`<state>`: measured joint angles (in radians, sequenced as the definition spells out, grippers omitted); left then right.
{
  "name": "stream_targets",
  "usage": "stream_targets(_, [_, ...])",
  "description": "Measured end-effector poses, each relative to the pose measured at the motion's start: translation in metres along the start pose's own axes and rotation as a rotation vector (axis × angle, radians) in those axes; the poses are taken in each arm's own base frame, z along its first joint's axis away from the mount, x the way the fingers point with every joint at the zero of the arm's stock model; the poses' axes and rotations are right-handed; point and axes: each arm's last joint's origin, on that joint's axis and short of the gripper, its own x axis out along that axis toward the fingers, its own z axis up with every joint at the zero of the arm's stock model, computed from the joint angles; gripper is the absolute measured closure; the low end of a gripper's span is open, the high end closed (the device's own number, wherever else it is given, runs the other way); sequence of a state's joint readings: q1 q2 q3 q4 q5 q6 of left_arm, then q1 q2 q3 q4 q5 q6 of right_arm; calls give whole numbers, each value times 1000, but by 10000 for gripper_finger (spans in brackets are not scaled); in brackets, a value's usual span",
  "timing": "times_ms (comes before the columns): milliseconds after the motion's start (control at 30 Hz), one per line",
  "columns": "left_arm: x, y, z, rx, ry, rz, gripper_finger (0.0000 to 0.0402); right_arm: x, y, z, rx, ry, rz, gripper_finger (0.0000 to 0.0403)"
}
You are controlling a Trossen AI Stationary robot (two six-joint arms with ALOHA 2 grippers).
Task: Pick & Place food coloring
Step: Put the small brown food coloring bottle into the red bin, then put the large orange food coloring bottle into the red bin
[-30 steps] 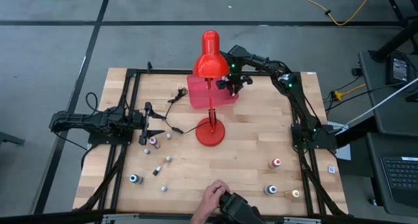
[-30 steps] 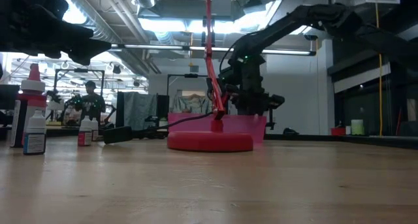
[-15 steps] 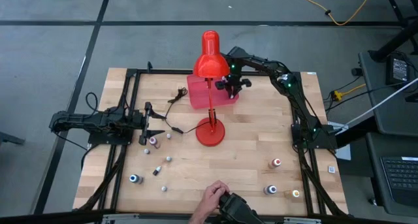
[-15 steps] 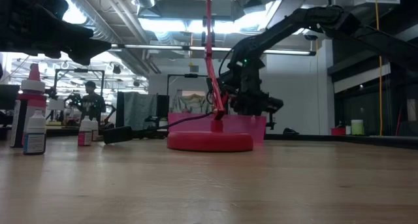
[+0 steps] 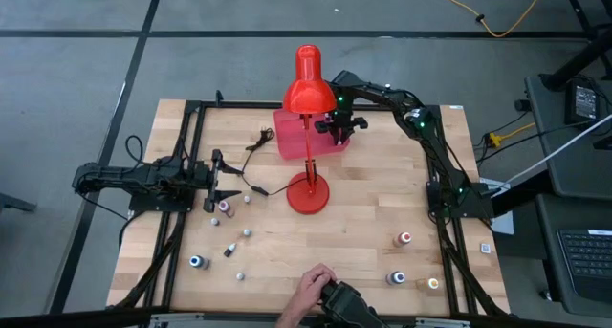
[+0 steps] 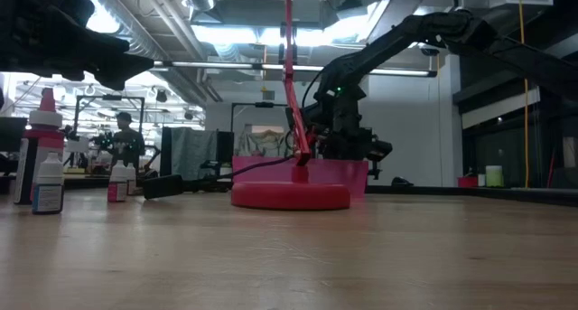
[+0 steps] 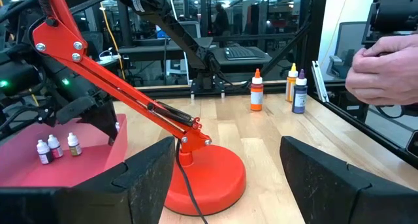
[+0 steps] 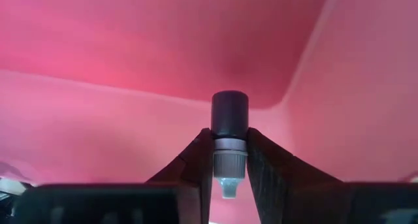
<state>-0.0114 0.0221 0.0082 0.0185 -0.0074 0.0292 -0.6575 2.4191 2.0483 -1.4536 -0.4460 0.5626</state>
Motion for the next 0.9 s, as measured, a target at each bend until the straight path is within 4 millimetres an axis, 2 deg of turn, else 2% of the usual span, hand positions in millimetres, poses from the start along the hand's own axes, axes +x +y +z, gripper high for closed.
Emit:
stream_targets(300, [0,0,0,0,0,0,129,0,0,0,-22,0,0,257])
stream_targets(567, [0,0,0,0,0,0,128,0,0,0,-43,-1,1,230])
stream_targets(733, [0,0,0,0,0,0,129,-11,6,0,-69,-39,16,227])
stream_targets(900, [0,0,0,0,0,0,130,-32,10,0,-95,-126,-1,226])
